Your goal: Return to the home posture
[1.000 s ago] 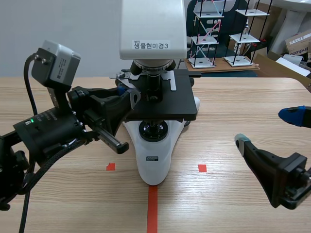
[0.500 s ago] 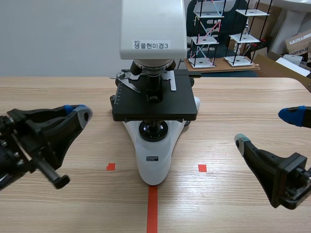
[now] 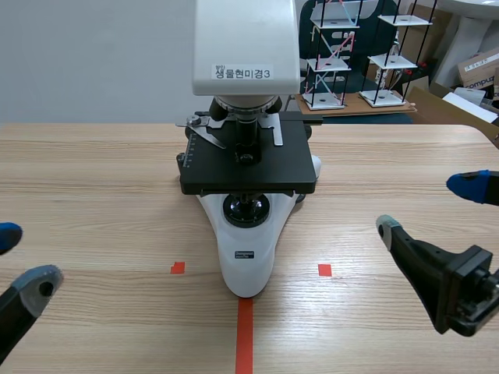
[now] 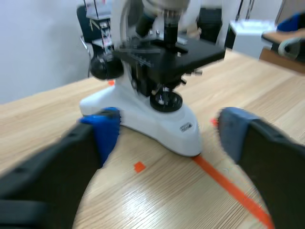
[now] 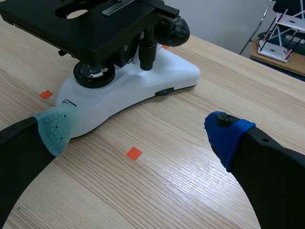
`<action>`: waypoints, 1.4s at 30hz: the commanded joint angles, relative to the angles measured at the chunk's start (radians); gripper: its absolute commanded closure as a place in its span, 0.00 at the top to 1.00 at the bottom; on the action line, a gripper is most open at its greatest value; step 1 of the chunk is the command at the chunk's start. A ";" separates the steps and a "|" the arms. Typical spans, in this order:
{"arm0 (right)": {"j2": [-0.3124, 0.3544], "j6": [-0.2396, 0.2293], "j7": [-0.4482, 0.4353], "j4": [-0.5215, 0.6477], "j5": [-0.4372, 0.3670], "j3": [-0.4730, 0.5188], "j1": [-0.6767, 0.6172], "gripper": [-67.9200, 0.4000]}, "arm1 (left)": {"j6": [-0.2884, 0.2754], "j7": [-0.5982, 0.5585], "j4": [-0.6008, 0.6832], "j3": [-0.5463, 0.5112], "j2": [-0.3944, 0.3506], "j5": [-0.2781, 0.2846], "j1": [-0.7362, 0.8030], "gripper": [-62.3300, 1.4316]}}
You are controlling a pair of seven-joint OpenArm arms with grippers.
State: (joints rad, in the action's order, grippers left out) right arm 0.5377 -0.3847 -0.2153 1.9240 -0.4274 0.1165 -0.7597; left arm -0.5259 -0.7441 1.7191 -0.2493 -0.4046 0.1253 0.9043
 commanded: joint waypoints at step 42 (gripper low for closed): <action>0.002 0.000 -0.011 0.006 -0.007 0.007 0.009 0.85 | 0.014 -0.105 0.018 -0.061 0.000 0.020 0.101 0.91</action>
State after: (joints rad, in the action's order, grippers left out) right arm 0.5377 -0.3851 -0.2153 1.9240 -0.4274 0.1165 -0.7597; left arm -0.5095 -0.8356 1.7191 -0.3061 -0.4046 0.1314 1.0027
